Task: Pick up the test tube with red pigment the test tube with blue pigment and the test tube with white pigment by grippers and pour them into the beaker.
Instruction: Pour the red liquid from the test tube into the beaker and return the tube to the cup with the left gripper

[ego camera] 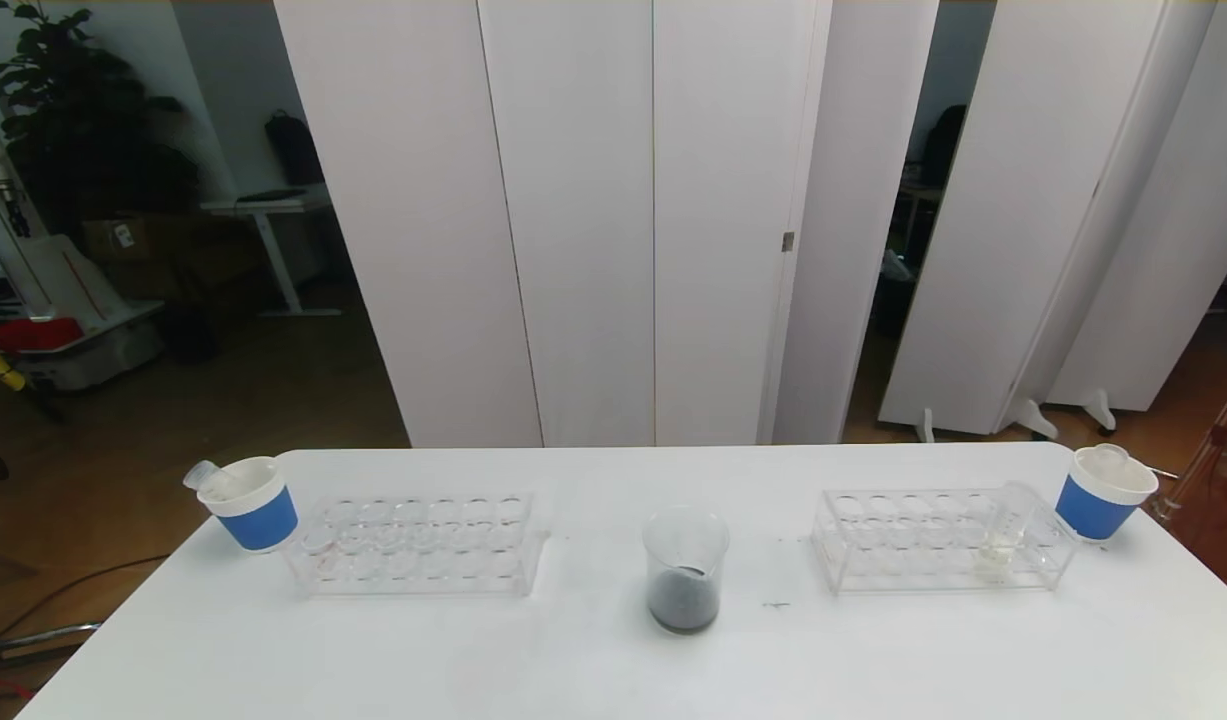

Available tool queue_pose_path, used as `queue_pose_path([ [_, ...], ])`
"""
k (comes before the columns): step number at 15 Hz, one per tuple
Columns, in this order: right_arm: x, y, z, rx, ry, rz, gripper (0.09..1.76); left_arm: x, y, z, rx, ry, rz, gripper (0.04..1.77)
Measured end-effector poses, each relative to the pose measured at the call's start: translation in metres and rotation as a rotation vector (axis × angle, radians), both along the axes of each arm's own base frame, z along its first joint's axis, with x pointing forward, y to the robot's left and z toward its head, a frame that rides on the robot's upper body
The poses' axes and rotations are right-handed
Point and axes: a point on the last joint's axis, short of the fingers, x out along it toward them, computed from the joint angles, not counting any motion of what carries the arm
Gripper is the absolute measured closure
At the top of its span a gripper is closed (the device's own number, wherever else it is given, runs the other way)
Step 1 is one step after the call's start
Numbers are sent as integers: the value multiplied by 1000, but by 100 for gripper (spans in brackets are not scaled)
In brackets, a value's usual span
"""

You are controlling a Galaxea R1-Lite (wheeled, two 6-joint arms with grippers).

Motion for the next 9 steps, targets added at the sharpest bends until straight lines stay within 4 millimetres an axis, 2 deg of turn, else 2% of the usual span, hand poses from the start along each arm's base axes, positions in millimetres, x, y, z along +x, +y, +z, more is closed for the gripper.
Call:
queue_pose_path([
  [3, 0, 0, 0, 0, 0, 0, 10, 4, -3, -13, -8, 38, -115, 9],
  [9, 0, 0, 0, 0, 0, 0, 10, 6, -3, -20, -8, 59, -127, 9],
])
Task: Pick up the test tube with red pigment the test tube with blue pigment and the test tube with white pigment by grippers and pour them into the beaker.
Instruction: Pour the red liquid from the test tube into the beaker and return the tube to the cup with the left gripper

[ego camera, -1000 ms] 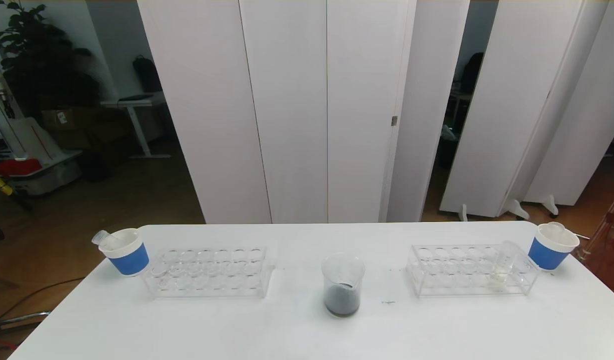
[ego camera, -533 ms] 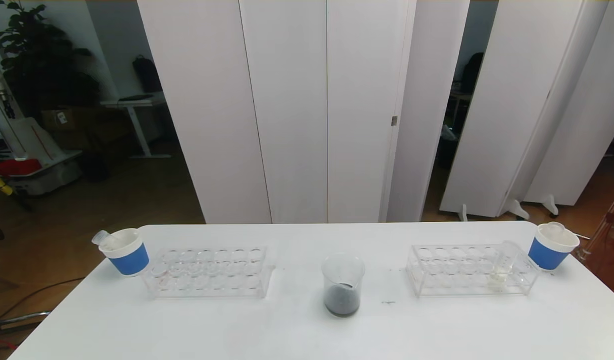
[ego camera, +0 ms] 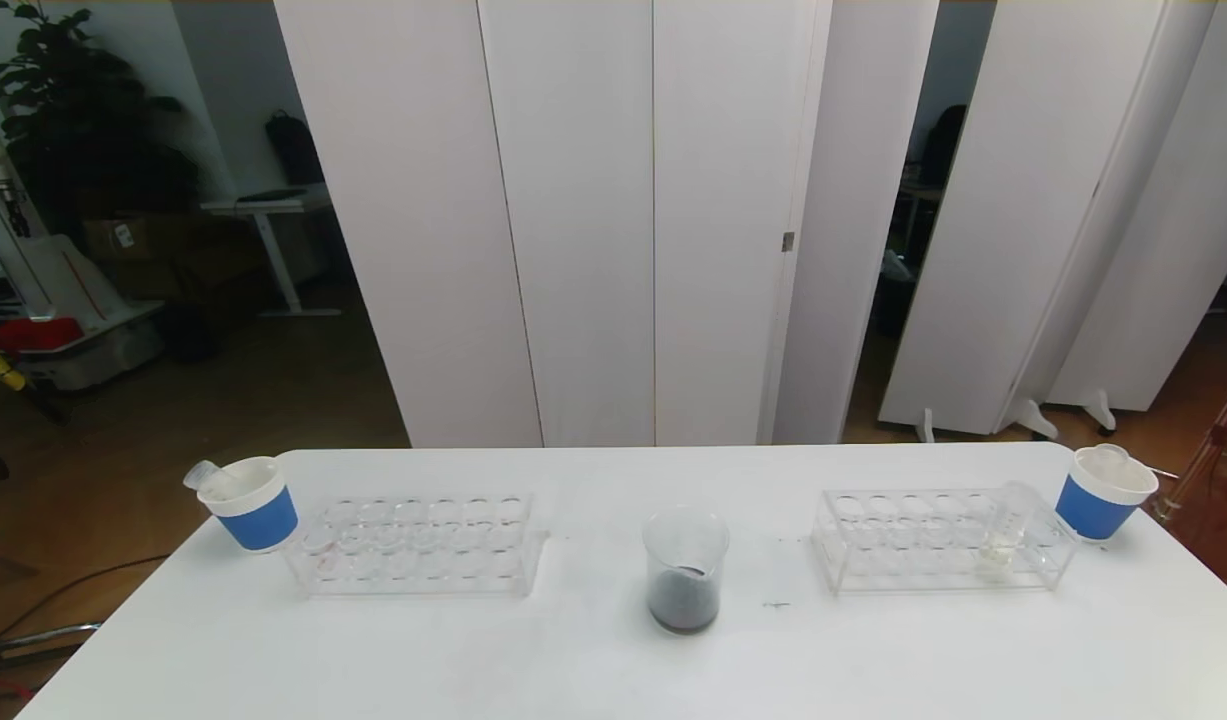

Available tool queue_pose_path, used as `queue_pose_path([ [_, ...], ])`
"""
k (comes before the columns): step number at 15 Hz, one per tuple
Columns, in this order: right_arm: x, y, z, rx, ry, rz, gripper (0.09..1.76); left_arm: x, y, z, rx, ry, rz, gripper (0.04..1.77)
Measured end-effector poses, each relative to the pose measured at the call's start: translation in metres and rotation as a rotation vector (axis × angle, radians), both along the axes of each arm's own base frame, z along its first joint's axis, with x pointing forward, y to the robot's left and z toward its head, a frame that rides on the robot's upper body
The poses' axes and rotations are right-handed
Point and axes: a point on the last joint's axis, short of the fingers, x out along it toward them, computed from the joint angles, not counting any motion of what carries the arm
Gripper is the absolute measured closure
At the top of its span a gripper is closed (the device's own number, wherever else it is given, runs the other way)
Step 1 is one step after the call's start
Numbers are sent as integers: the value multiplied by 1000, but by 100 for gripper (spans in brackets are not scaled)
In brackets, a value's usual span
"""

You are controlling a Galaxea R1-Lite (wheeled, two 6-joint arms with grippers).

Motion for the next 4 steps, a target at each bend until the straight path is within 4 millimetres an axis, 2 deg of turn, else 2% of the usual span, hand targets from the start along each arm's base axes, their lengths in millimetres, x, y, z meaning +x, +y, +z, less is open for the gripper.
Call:
queue_pose_path([
  [4, 0, 0, 0, 0, 1, -1, 10, 0, 0, 0, 0, 1, 0, 9],
])
